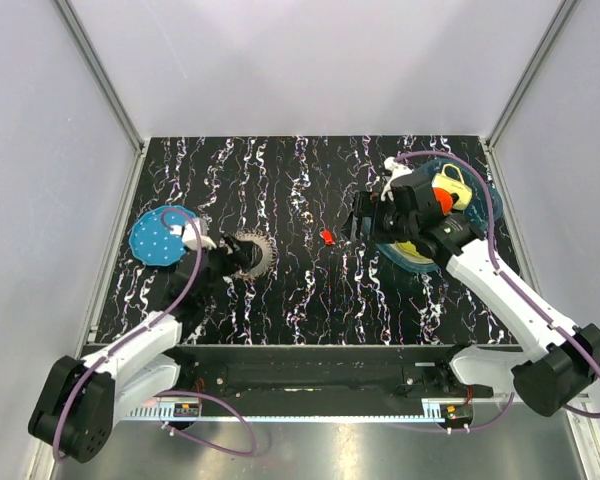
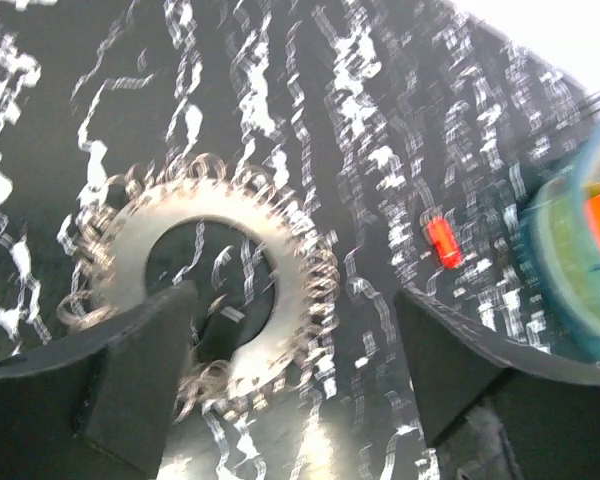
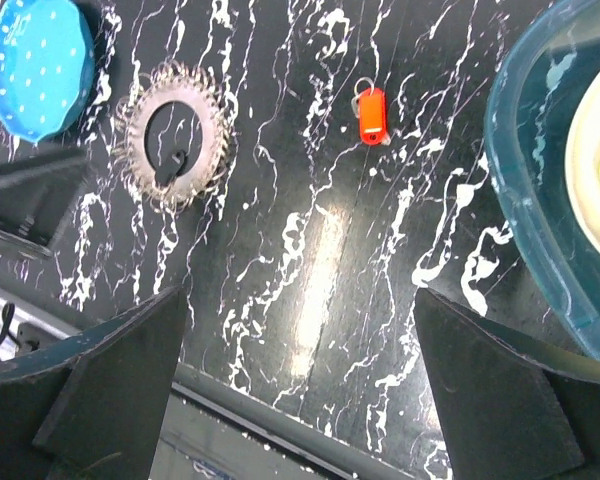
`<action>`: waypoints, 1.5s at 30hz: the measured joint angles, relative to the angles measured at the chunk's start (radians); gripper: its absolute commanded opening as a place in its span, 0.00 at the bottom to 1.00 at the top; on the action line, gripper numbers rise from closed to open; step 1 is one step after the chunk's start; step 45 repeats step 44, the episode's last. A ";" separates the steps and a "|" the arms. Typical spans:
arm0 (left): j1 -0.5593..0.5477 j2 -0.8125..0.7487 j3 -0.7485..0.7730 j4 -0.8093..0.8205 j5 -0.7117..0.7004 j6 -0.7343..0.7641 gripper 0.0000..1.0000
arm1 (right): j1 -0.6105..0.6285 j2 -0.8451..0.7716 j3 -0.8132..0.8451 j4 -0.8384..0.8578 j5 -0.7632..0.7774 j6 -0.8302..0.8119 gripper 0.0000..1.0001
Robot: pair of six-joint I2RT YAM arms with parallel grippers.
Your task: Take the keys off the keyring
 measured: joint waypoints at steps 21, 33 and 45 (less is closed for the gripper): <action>-0.002 -0.393 0.328 -0.306 0.533 0.363 0.99 | 0.000 -0.515 -0.253 0.053 -0.069 0.052 1.00; -0.002 -0.428 0.260 -0.317 0.614 0.403 0.99 | 0.000 -0.514 -0.283 0.102 -0.058 0.073 1.00; -0.002 -0.458 0.261 -0.319 0.609 0.407 0.99 | 0.000 -0.518 -0.289 0.106 -0.040 0.070 1.00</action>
